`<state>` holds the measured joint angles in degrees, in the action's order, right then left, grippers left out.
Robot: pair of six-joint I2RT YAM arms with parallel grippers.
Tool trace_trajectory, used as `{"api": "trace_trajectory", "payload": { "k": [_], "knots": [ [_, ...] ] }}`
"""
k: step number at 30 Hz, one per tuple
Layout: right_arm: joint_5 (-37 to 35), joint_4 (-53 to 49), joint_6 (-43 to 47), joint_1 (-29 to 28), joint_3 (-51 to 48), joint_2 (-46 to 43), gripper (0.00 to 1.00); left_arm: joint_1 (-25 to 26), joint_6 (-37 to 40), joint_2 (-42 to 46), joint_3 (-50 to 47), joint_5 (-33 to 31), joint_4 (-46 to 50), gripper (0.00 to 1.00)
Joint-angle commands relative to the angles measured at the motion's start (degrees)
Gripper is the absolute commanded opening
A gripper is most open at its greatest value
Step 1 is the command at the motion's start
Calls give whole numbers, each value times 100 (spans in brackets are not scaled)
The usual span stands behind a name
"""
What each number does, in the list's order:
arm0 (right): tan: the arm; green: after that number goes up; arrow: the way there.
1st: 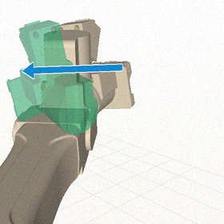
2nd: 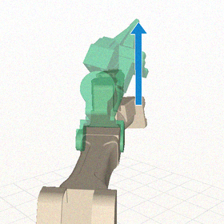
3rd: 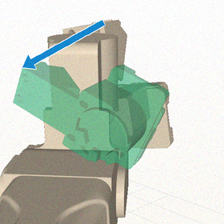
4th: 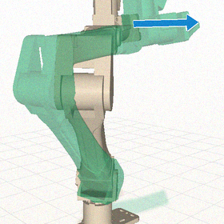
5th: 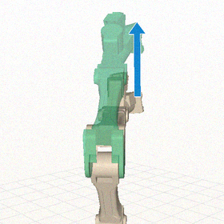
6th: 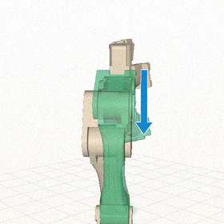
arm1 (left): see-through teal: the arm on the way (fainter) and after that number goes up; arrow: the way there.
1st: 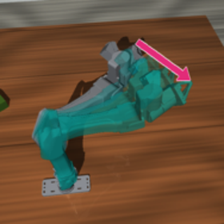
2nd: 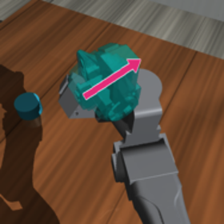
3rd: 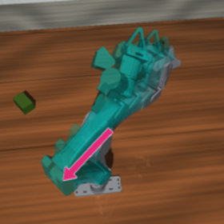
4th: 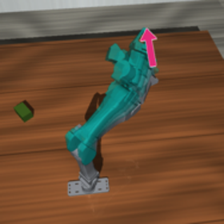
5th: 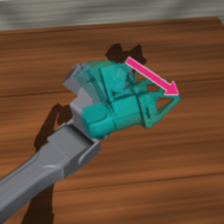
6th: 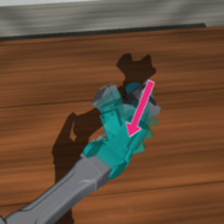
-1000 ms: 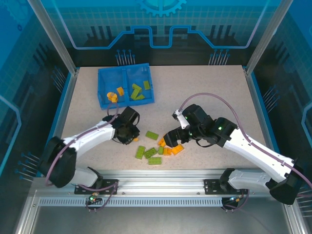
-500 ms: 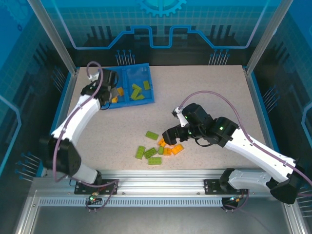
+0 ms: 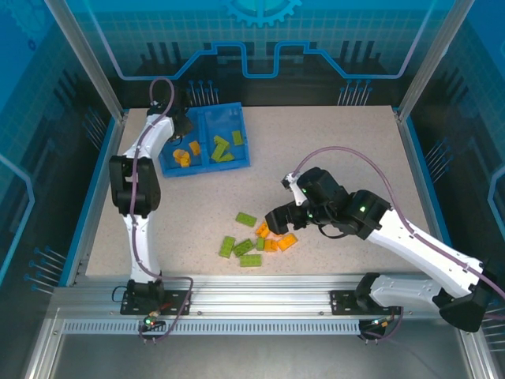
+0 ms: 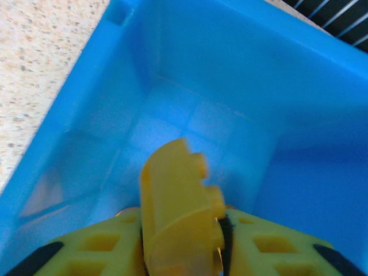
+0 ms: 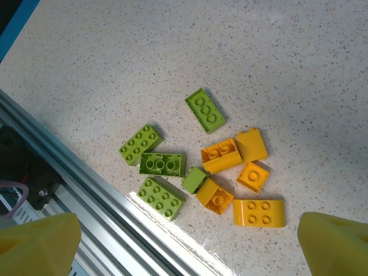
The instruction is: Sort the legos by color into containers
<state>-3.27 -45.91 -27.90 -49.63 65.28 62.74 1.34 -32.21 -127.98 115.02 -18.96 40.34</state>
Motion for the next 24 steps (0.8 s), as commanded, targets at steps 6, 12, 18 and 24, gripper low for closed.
{"api": "trace_trajectory", "payload": {
  "k": [6, 12, 18, 24],
  "knots": [
    [-139, -150, -93, -91, 196, -85, 99, -29, 66, -146, 786, 257, 640, 52],
    [-256, -8, 5, -95, 126, 92, 99, 59, -167, 1259, -155, 929, 414, 49],
    [-157, 204, 328, -112, 178, 583, 99, 721, 269, 3621, -2124, 1435, -416, 47],
    [-64, 472, 869, -119, 278, 1276, 98, 1886, 2409, 5832, -3681, 2498, -491, 49]
  ]
}}
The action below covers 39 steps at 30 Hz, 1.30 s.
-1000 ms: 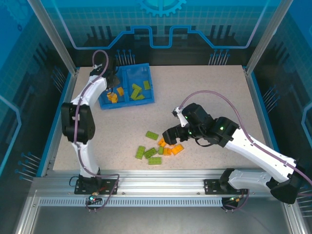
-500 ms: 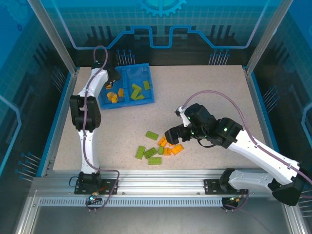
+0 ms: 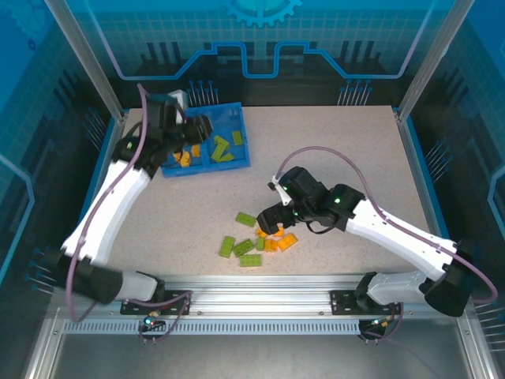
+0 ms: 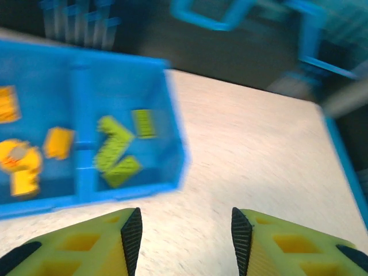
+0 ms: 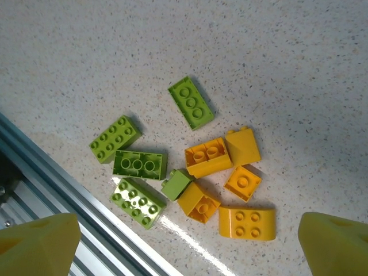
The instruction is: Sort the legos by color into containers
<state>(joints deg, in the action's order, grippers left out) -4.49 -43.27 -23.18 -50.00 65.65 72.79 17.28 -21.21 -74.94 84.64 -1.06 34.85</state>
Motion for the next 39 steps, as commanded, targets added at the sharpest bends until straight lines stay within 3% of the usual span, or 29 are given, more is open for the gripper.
{"api": "trace_trajectory", "payload": {
  "k": [1, 5, 8, 12, 16, 20, 31, 39],
  "knots": [
    [45, 219, 492, -85, 267, 406, 98, 422, 1602, 850, -861, 879, 112, 49],
    [14, 201, 831, -82, 487, 1124, 97, 958, 2690, 1966, -1654, 1273, 683, 50],
    [-50, 271, 1060, -85, 621, 1593, 97, 1284, 3701, 2576, -2077, 1718, 1412, 59],
    [-41, 448, 1492, -81, 824, 2205, 95, 1390, 4969, 3341, -2777, 2732, 1859, 71],
    [-241, 394, 1972, -90, 1227, 2961, 91, 1410, 5811, 3869, -3277, 3067, 1998, 85],
    [-305, 408, 2202, -89, 1615, 3580, 88, 1409, 6420, 3839, -3399, 3168, 2207, 97],
    [-229, 365, 2441, -78, 2017, 4637, 66, 1410, 6750, 3977, -3794, 3459, 1433, 99],
    [-511, 361, 2348, -115, 1824, 4625, 37, 1407, 6734, 3968, -3788, 3569, 1255, 99]
  ]
}}
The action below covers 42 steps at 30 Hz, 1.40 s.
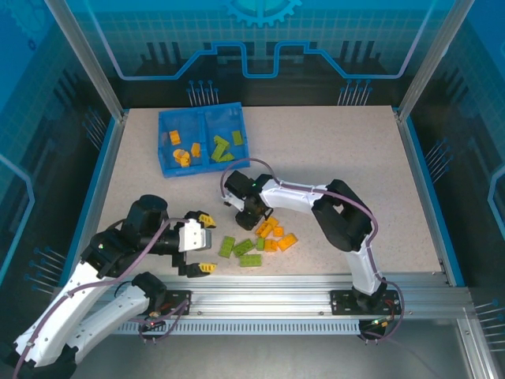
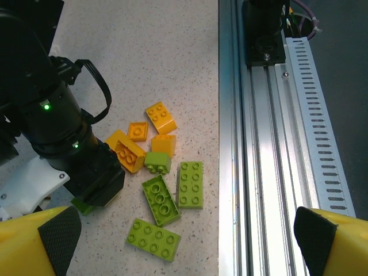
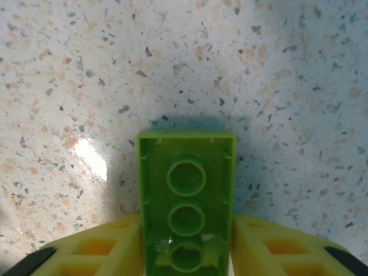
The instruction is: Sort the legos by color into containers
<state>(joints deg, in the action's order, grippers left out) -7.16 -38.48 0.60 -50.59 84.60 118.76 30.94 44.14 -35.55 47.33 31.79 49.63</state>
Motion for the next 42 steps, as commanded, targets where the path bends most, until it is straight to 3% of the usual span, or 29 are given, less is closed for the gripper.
{"api": "trace_trajectory", "payload": {
  "k": [1, 6, 9, 12, 15, 19, 24, 31, 35, 38, 42],
  "knots": [
    [-219, -91, -62, -52, -112, -91, 34, 44, 197, 44, -73, 269, -270, 99],
    [18, 233, -338, -65, -419, -1207, 27, 42, 17, 165, -75, 89, -537, 99],
    [151, 596, -642, -48, -630, -2022, 27, 44, -465, 388, -196, 24, -1001, 99],
    [299, 991, -1054, -43, -578, -2452, 27, 44, -1980, 537, -372, -672, -1926, 99],
    [213, 1291, -1415, -35, -226, -2371, 28, 44, -3590, 422, -165, -1866, -2246, 99],
    [-491, 1331, -1779, 45, 687, -1696, 28, 35, -4929, 169, 337, -3064, -1835, 99],
    [-819, 1269, -2083, 314, 2016, -427, 28, 33, -6830, 162, 242, -4353, -1505, 99],
    [-851, 367, -2293, 661, 4533, 1591, 27, 25, -8443, 371, -277, -4336, -1671, 99],
    [-770, -394, -2290, 773, 6048, 2681, 28, 17, -9020, 304, -290, -4668, -1342, 99],
    [-654, -543, -2422, 801, 6628, 3180, 31, 5, -9343, 184, -213, -4912, -1075, 99],
    [-575, -464, -2657, 865, 6652, 3342, 37, -17, -9624, -8, -199, -4908, -975, 99]
  ]
}}
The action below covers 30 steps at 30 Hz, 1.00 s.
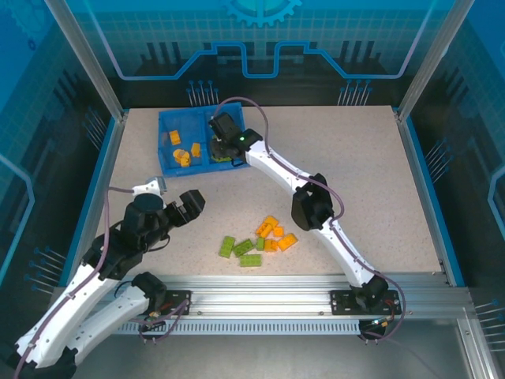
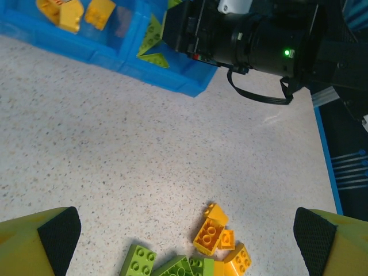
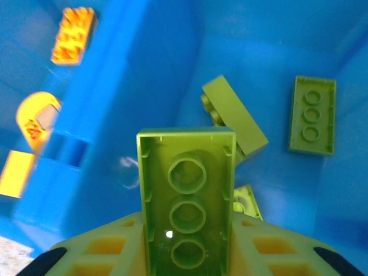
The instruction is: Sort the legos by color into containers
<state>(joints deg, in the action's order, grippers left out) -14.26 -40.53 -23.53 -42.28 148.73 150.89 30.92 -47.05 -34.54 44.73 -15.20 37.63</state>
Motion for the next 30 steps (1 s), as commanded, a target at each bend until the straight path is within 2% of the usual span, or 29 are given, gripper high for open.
{"api": "trace_trajectory", "payload": {
  "k": [1, 7, 12, 15, 20, 23, 25, 27, 30],
  "knots": [
    [215, -237, -293, 60, 237, 129, 39, -24, -584, -169, 56, -152, 234, 99],
    [369, -247, -286, 87, 246, -154, 49, -61, -823, -436, -4, 35, 250, 99],
    [477, -502, -288, 91, 231, -631, 47, -60, -753, -632, -65, 118, 367, 95],
    [691, -740, -220, 89, -113, -1287, 48, -64, -559, -869, -90, 381, 445, 89],
    [1465, -374, 207, 109, -2252, -3351, 54, -43, -50, -1756, 37, 1182, 412, 81],
    [1781, -124, 445, 106, -3627, -4609, 60, 68, 198, -2409, 242, 1376, 470, 77],
    [1869, -73, 524, 107, -4529, -5453, 67, 240, 343, -2843, 395, 1420, 461, 75],
    [1867, -90, 505, 117, -5316, -6167, 79, 469, 475, -3271, 513, 1381, 433, 75],
    [1857, -121, 380, 126, -6406, -7149, 92, 852, 599, -3856, 669, 1131, 456, 75]
  ]
}}
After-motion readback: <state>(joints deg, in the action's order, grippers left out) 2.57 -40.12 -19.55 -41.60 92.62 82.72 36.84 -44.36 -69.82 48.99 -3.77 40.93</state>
